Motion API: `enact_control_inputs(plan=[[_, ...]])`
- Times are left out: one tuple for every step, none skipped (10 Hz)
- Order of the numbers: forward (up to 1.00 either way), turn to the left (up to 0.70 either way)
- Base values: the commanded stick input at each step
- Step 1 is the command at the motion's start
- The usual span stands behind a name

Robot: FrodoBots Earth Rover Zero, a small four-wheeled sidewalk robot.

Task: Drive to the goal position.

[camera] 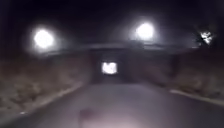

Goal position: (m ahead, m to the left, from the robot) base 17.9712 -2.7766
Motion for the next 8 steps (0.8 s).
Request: enact_control_inputs(plan=[[1.0,0.07],[1.0,0.12],[1.0,0.13],[1.0,0.09],[1.0,0.05],[1.0,0.05],[1.0,0.05],[1.0,0.05]])
